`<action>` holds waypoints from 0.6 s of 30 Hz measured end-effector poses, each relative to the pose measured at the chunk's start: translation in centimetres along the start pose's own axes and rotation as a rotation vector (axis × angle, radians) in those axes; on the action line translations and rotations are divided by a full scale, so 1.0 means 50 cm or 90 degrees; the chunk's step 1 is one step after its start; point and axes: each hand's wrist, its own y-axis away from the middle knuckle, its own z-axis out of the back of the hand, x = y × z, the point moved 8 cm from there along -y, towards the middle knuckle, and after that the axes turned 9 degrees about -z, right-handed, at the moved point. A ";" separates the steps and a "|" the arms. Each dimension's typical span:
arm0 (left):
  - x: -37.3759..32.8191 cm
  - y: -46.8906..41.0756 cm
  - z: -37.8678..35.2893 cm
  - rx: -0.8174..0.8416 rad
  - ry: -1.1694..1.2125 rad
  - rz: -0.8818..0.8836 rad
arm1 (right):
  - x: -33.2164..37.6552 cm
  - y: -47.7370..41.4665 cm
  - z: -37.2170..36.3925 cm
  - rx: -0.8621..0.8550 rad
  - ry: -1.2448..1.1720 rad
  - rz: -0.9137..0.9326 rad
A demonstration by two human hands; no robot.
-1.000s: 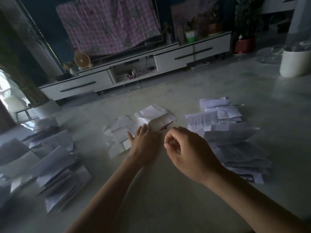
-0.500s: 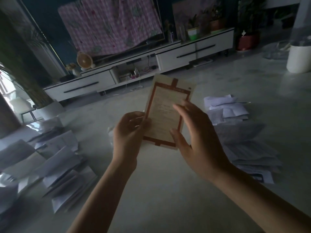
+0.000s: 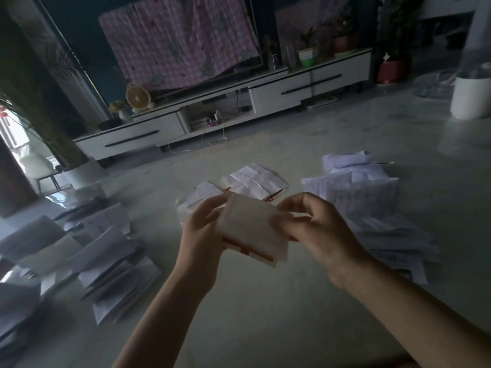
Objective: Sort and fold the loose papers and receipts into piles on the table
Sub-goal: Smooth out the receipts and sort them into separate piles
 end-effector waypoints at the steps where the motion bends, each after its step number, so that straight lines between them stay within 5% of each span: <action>1: 0.000 0.003 -0.001 0.006 0.009 0.015 | -0.005 -0.001 -0.005 0.002 0.032 0.006; 5: 0.023 0.004 0.001 0.053 0.009 0.106 | 0.001 0.008 -0.018 0.006 0.147 0.075; 9: 0.018 0.002 0.005 0.079 -0.118 0.011 | 0.002 0.010 -0.014 -0.007 0.161 0.104; 18: 0.030 0.010 -0.005 0.045 -0.085 0.071 | 0.028 0.012 0.018 -0.099 0.172 0.190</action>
